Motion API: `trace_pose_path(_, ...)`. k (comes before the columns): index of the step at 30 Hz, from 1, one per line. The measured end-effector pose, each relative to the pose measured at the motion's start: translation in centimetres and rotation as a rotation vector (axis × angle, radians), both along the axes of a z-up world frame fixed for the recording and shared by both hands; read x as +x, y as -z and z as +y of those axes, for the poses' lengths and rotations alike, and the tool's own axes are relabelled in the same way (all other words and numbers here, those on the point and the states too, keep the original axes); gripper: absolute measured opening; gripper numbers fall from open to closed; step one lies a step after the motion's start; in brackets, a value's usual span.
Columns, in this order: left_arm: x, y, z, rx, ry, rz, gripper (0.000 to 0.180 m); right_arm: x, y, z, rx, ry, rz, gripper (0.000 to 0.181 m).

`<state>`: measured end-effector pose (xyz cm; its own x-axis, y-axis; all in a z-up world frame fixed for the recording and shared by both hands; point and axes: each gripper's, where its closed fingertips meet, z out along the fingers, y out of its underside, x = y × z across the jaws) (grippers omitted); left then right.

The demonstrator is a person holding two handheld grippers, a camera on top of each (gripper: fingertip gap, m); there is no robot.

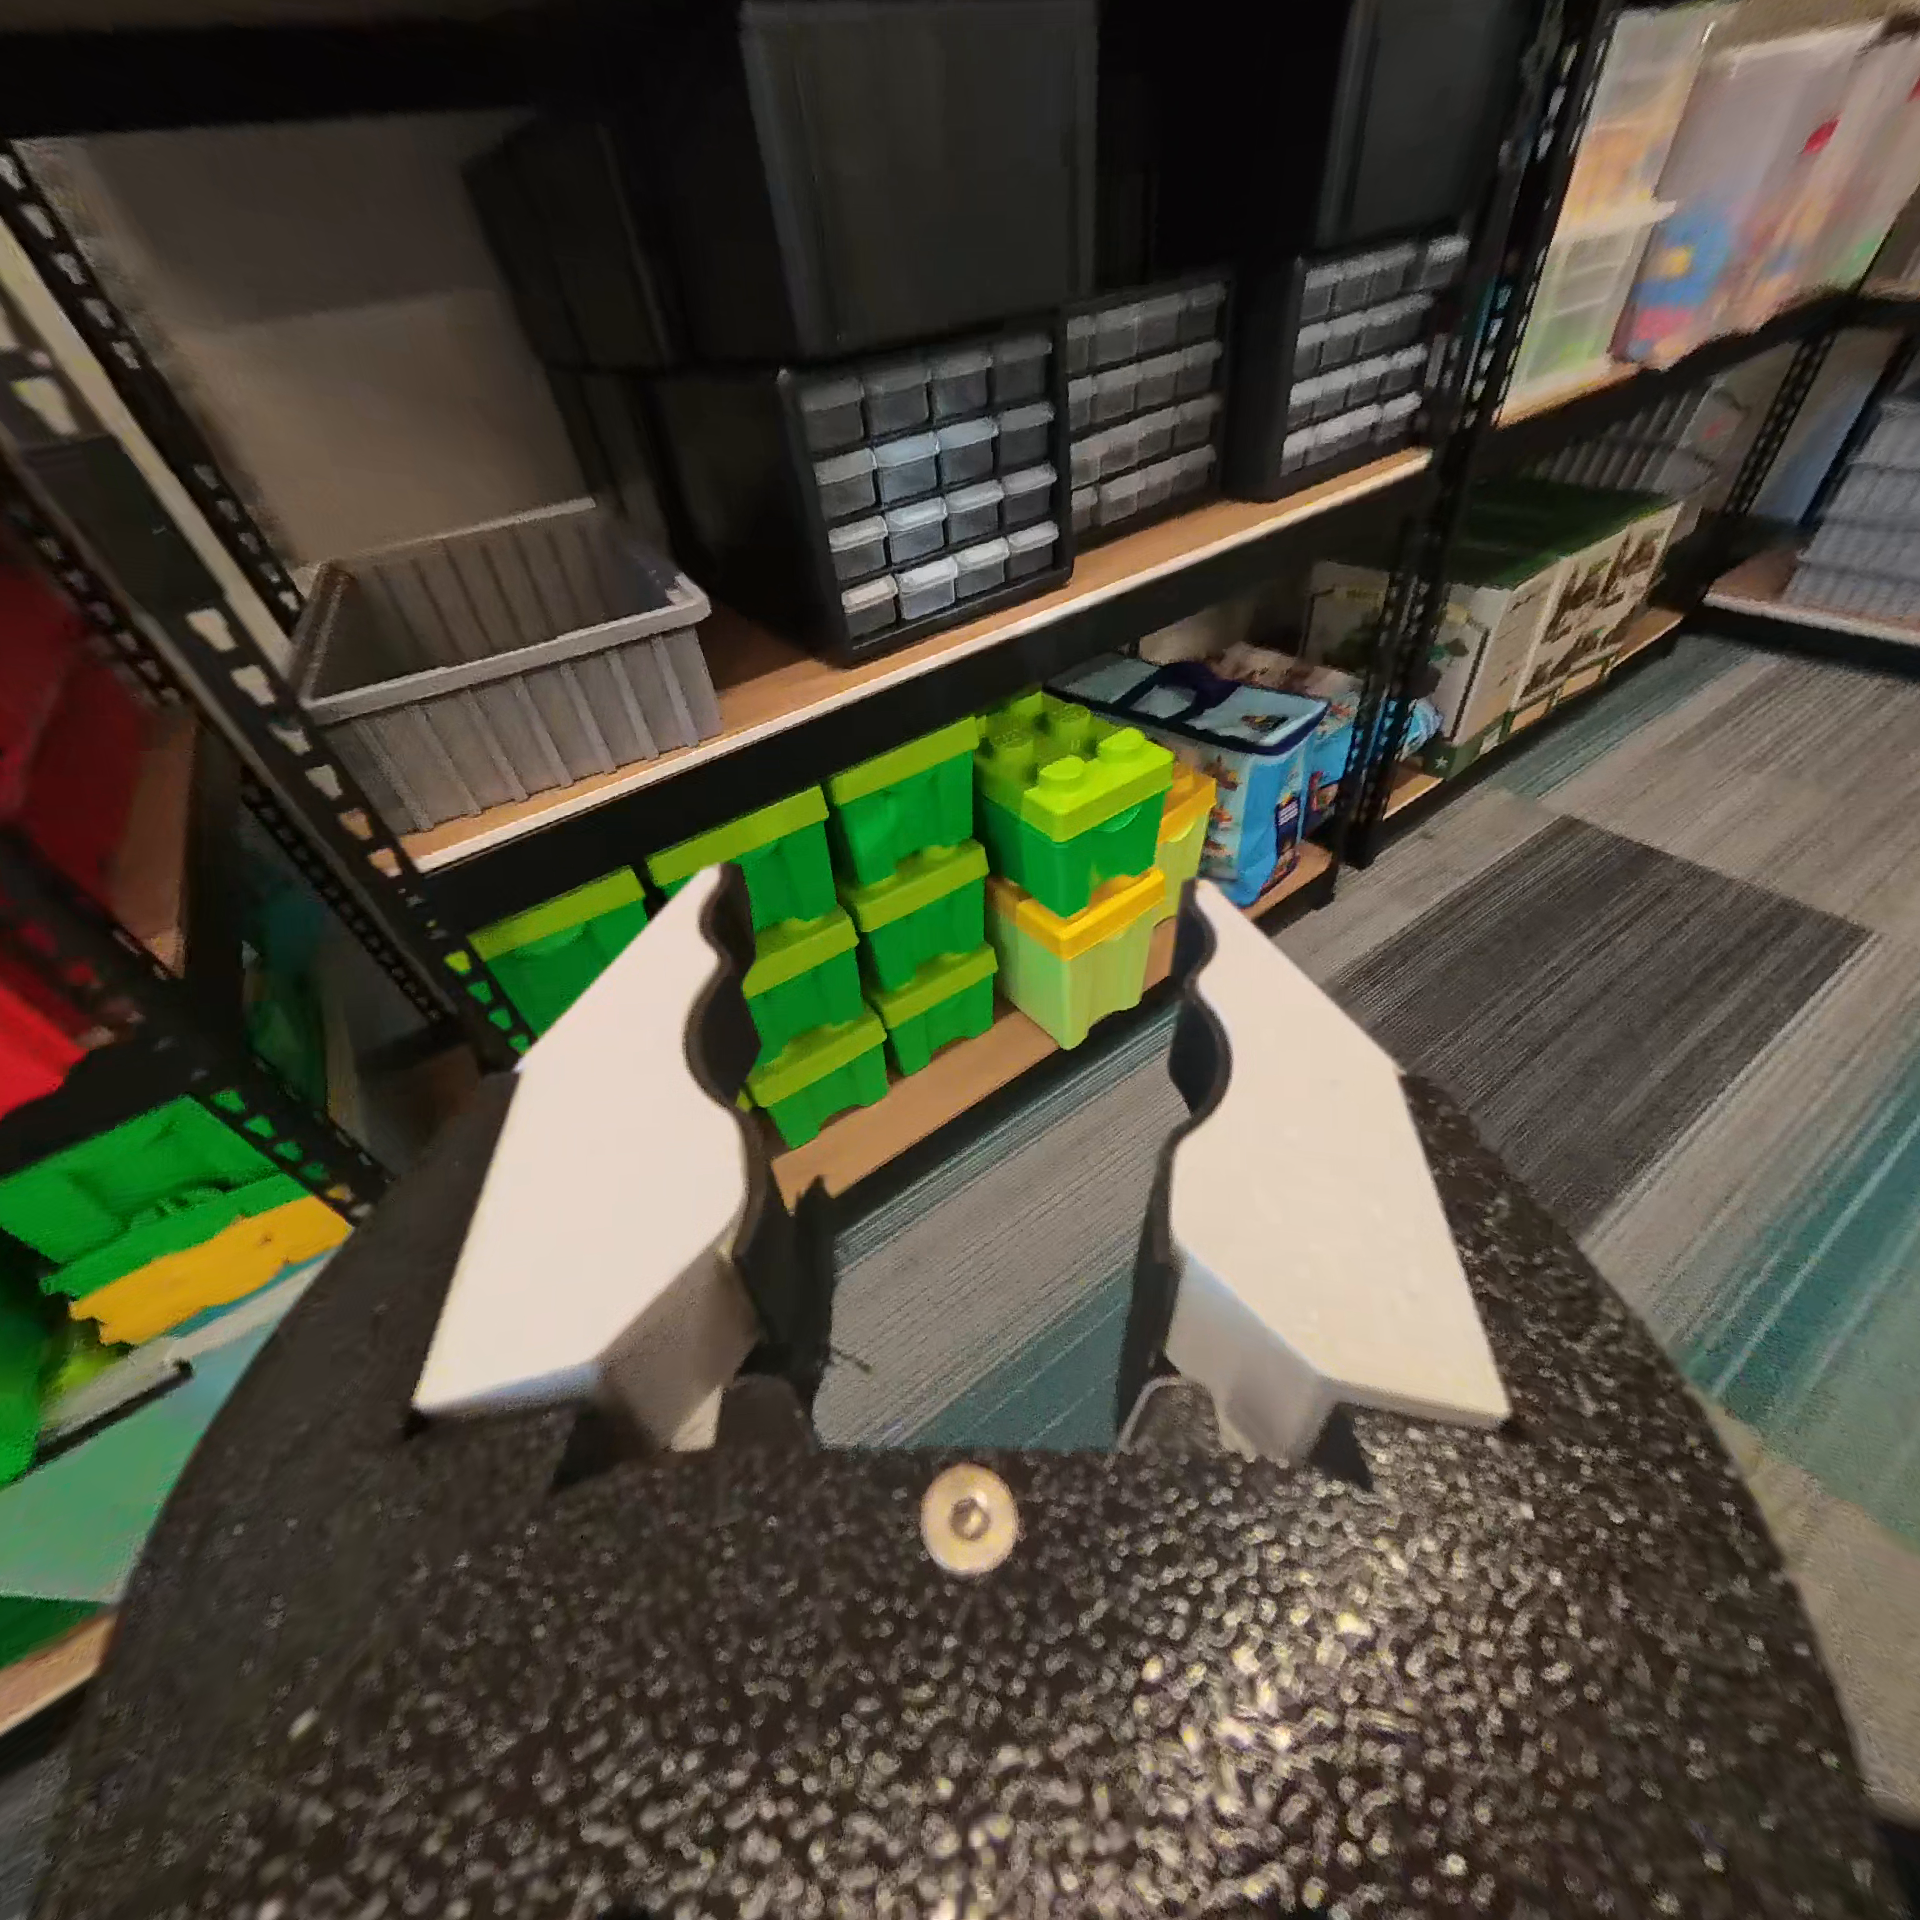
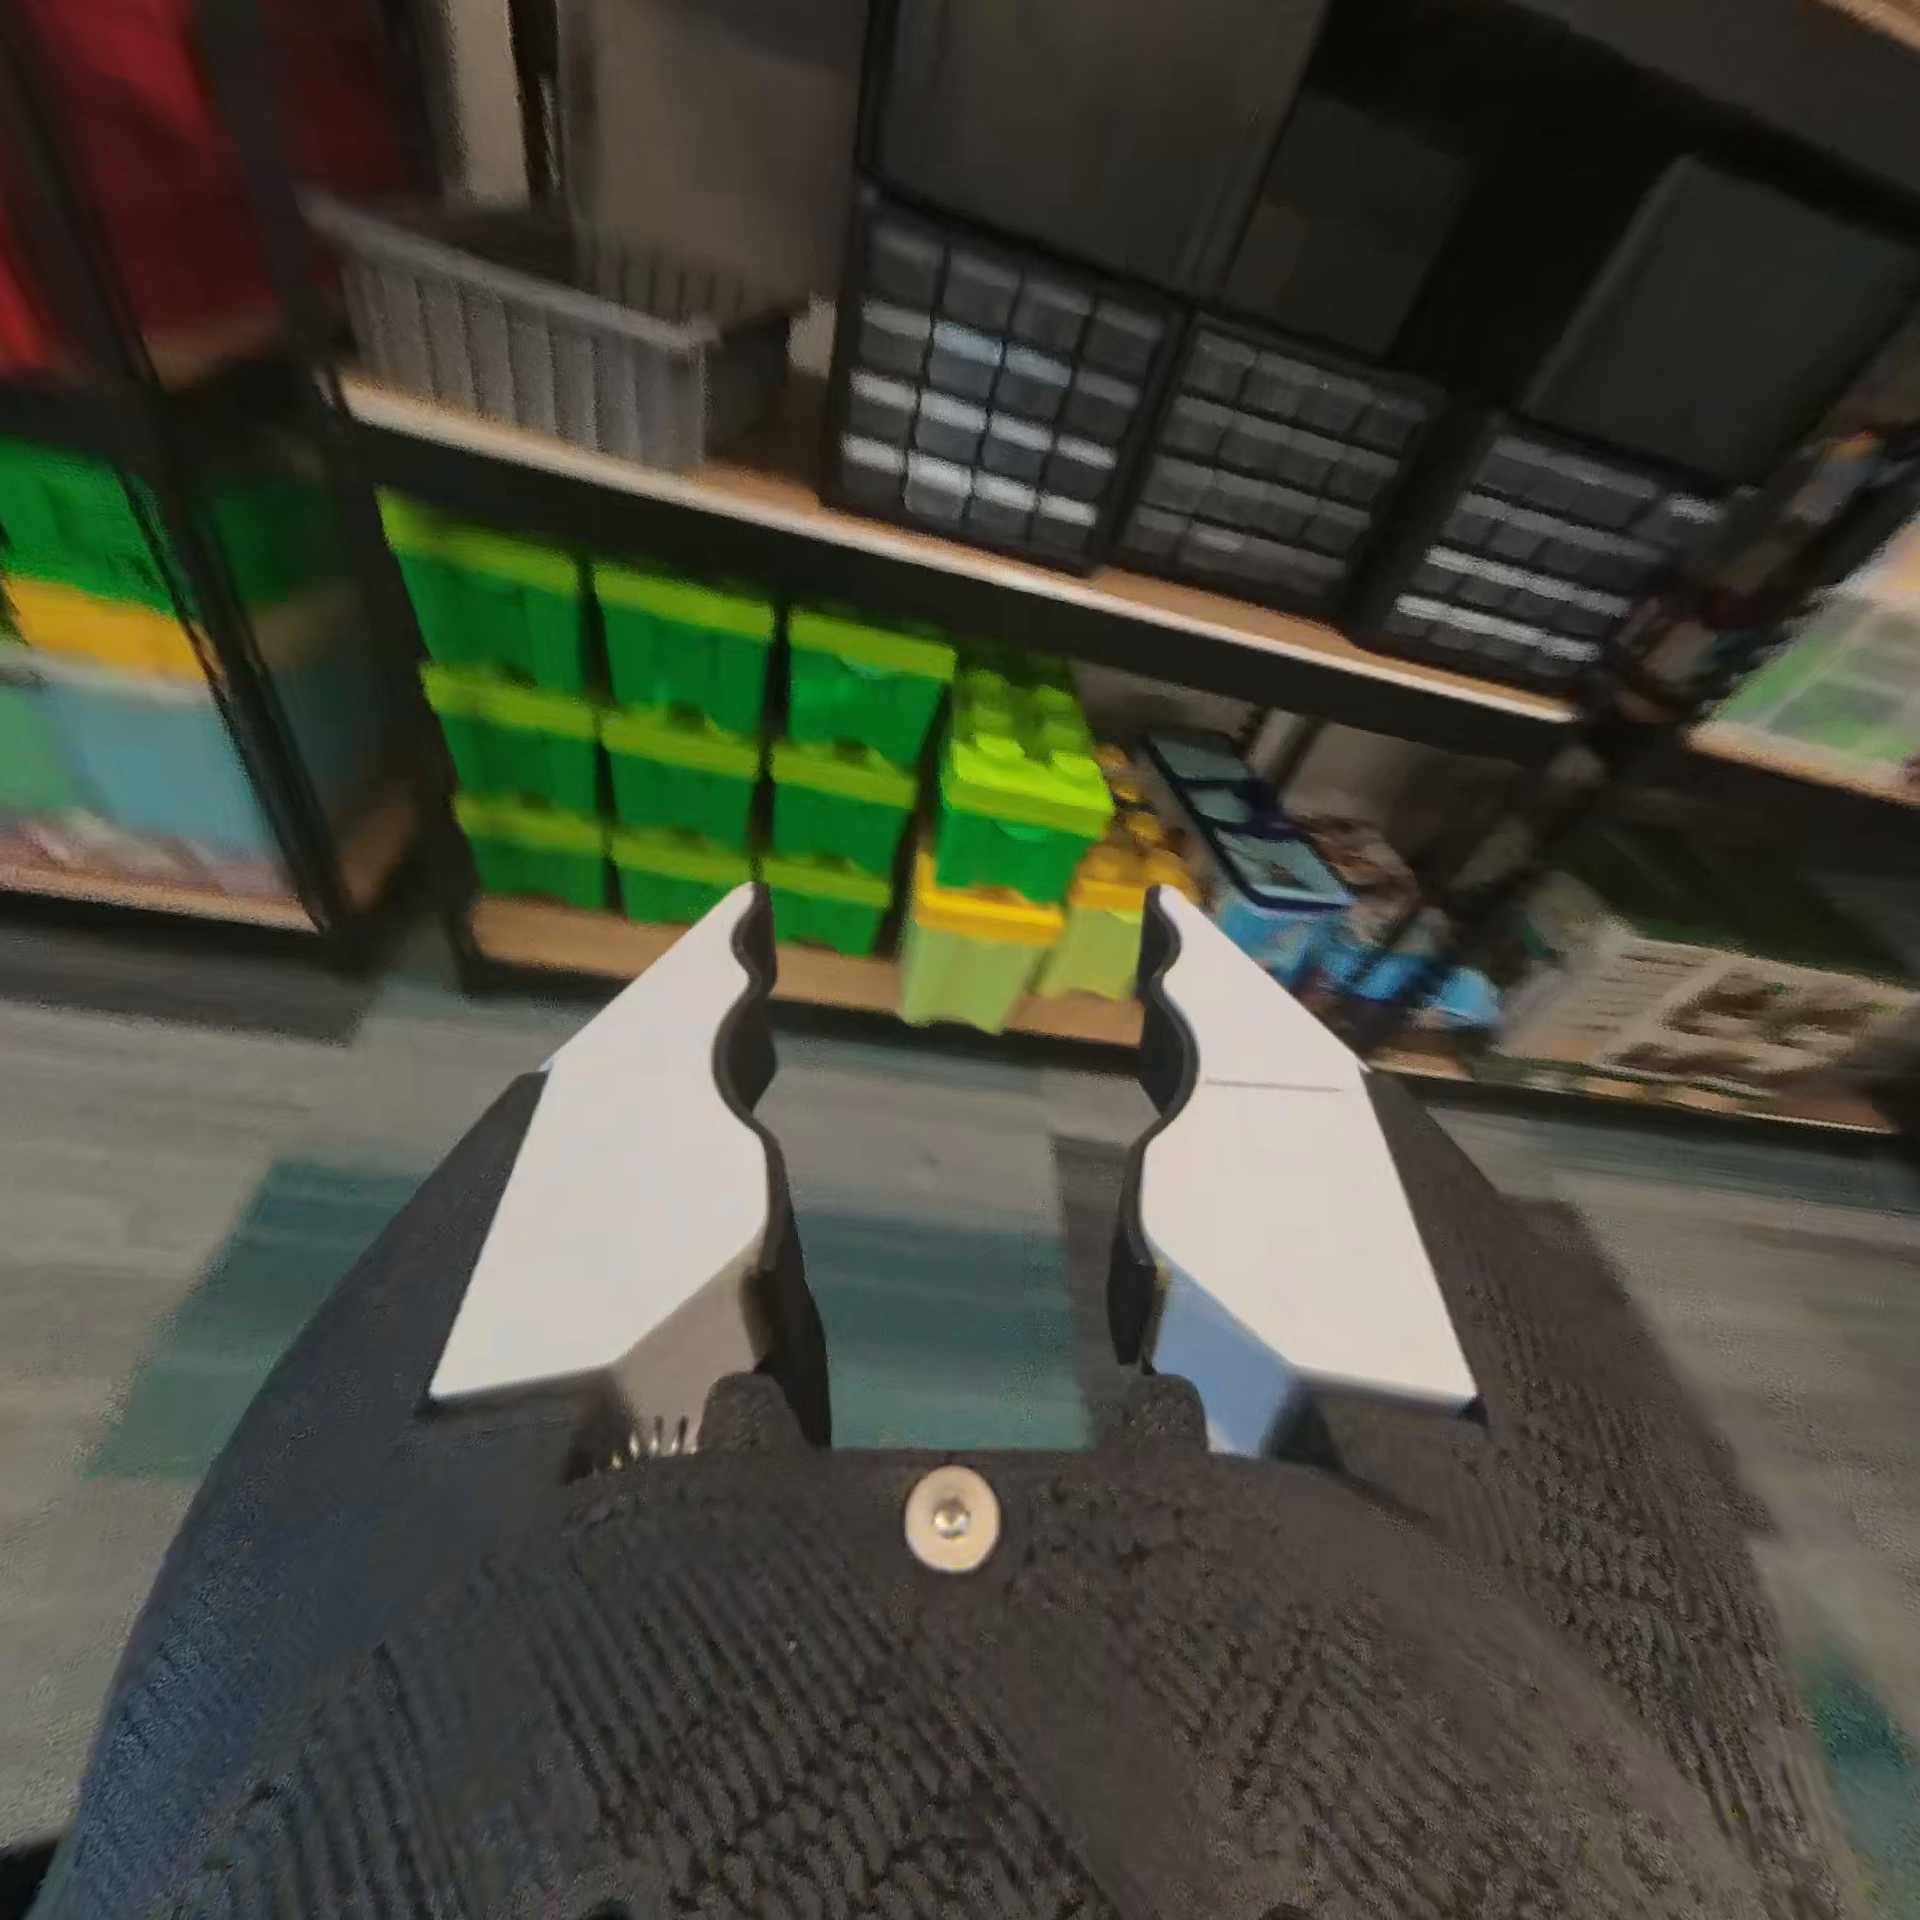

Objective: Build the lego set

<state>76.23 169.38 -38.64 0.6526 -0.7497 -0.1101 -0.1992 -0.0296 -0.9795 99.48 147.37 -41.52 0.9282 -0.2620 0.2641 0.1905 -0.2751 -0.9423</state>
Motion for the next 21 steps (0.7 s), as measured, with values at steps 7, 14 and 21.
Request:
trace_pose_path(7, 3.7, -1.3, 11.9, 0.01, -0.091, 0.059, 0.077, 5.6, -4.6, 21.5, 0.222, -0.292, 0.585, 0.052)
trace_pose_path(14, 1.0, -1.5, 21.5, 0.026, -0.202, 0.07, 0.075, 8.8, -8.6, 42.1, 0.464, -0.461, 1.033, 0.037)
trace_pose_path(21, -0.5, -2.7, 30.7, 0.075, -0.169, 0.084, 0.075, 12.7, -6.0, 55.6, 0.821, -0.508, 1.571, 0.016)
